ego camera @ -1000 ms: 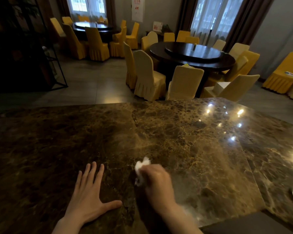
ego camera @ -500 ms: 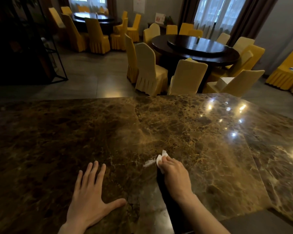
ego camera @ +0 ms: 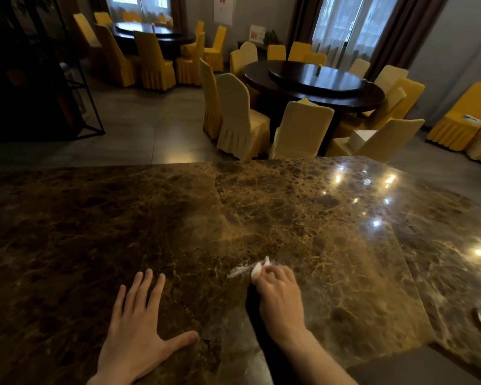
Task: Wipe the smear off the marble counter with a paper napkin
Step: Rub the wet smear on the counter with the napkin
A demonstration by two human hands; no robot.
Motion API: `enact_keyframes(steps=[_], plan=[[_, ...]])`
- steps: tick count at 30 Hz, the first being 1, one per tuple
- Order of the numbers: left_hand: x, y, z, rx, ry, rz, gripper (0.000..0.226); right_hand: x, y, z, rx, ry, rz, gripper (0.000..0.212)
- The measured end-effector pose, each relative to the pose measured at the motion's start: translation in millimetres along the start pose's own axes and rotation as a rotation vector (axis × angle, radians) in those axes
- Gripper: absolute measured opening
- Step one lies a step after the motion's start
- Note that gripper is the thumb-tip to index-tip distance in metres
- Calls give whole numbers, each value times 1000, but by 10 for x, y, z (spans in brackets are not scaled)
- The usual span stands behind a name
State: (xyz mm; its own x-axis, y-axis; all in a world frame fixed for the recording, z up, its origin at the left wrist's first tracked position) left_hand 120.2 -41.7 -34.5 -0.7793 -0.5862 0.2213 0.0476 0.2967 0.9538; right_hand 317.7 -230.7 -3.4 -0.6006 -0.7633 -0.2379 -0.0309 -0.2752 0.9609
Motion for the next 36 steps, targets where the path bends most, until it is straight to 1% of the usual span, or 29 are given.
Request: enact_keyframes(steps=[2,3,4,6,7,9,11,12,13,15,16,17,18,21,23,24,25,26,30,32,34,35,36], plan=[[-8,5,3,10,4,-9,143,115,-46,172,-49,79,52,6],[-8,8,6,17,2,-11,143,132,-21,144,-114,80,57,5],[-14,12,6,22,-2,-11,144,111,26,40,-230,30,35,7],[-21,4,7,21,2,-9,144,49,124,-277,-582,-174,25,17],[-26,4,10,18,5,-12,145,1,166,-446,-729,-294,-12,22],[-29,1,5,9,6,-12,145,-107,174,-795,-931,-573,-76,18],[-27,2,7,5,4,-6,144,-182,91,-1061,-1059,-831,-74,9],[-29,4,11,8,7,-8,144,-204,65,-1138,-1055,-904,-63,7],[-31,7,11,11,9,-13,144,-215,66,-1186,-989,-929,-56,6],[-26,10,3,13,6,-15,143,-242,158,-1155,-717,-844,-63,9],[-20,9,2,16,3,-14,143,-253,212,-1076,-602,-743,-83,7],[-19,9,2,22,3,-17,143,-254,254,-957,-532,-610,-105,4],[-24,10,5,29,5,-22,143,-237,270,-815,-486,-472,-103,5],[-20,9,11,47,1,-28,143,-101,180,-432,-316,-162,47,24],[-13,11,16,51,-2,-29,142,16,108,-318,-234,-59,113,41],[-17,12,16,51,-1,-33,142,51,93,-317,-233,-55,131,47],[-18,13,10,53,-2,-37,142,60,106,-337,-231,-59,132,48],[-12,13,8,59,-4,-38,143,50,123,-360,-226,-58,122,45],[-22,14,14,48,5,-27,142,-13,177,-393,-199,-75,74,23],[-19,16,1,45,3,-26,142,-69,146,-409,-207,-130,37,15],[-22,15,5,46,6,-27,142,-104,99,-370,-250,-215,-27,13],[-27,13,16,45,7,-22,143,-92,58,-280,-269,-216,-43,14],[-30,7,23,41,11,-14,143,-54,-1,-152,-283,-174,-39,17]])
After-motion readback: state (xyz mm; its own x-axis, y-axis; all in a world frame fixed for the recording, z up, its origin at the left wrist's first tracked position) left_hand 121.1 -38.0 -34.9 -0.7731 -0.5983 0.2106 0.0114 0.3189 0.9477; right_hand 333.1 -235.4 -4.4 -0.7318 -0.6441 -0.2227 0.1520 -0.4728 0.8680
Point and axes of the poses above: each hand's wrist, its own x-axis away from the middle knuckle, its own y-axis out of the back of the hand, z = x × y, the point moved 6 cm from there along -x, towards the middle knuckle, and after that the axes turned 4 degrees about z, right-handed, at the moved point
